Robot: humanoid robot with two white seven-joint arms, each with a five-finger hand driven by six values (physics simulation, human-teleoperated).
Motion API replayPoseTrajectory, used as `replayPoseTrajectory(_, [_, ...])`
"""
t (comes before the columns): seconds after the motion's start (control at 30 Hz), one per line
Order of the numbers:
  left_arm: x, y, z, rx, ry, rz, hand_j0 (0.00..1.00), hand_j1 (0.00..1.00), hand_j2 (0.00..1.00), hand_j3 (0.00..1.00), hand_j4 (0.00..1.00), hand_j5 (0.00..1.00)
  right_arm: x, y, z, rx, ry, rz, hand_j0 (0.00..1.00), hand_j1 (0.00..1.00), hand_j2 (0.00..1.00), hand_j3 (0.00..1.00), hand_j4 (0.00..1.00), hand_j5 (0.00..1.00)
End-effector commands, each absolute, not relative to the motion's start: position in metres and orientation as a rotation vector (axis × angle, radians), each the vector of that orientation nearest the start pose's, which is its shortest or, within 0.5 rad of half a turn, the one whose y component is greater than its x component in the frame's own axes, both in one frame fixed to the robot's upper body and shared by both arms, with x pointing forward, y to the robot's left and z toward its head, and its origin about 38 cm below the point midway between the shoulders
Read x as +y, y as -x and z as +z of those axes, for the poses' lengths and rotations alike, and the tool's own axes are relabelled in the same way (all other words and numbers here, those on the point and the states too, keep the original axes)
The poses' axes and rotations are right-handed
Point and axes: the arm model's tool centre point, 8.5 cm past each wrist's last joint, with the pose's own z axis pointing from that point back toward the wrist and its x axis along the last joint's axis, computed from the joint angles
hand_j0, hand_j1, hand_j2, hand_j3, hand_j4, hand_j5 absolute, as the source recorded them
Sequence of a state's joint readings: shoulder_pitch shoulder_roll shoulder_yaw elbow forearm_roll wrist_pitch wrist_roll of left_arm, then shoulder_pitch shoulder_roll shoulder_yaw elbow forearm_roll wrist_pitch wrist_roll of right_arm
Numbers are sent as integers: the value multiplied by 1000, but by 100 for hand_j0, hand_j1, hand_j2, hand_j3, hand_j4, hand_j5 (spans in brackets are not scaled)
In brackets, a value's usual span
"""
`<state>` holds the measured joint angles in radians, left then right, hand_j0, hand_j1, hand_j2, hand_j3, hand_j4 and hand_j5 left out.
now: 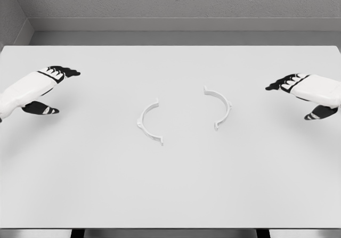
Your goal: Assemble PVC drainage pipe clamps
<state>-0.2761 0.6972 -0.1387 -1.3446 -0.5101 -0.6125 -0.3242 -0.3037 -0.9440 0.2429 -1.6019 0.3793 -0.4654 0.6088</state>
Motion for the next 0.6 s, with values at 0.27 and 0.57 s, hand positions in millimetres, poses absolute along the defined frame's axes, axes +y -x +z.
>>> replayPoseTrajectory(0.27, [311,-419,143,-1691,-464,-1509,100,100,100,100,100,100,-360,-391,207,-1300,462,1889,100,100,100,100,100,100])
replayPoseTrajectory(0.57, [239,-416,126,-1787,-371,-1475,100,100,100,100,100,100,-326,-427,202,-1442,431,1792,100,100,100,100,100,100])
